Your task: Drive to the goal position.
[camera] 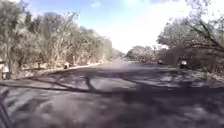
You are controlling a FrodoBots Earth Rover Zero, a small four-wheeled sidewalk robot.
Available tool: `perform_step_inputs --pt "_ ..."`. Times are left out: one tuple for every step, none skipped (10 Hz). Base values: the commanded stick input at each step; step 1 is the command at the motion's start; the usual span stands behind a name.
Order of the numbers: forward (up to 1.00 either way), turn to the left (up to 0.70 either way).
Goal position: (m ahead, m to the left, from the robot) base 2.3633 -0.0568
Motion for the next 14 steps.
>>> perform_step_inputs --pt "0.70 0.00" --pt "0.70 0.00" --pt "0.70 0.00" --pt "0.70 0.00" --pt "0.70 0.00" --pt "0.70 0.00" --pt "0.70 0.00" --pt "0.70 0.00" --pt "0.70 0.00" --pt "0.70 0.00" --pt "0.70 0.00" --pt "0.70 0.00" --pt "0.70 0.00" --pt "0.70 0.00"
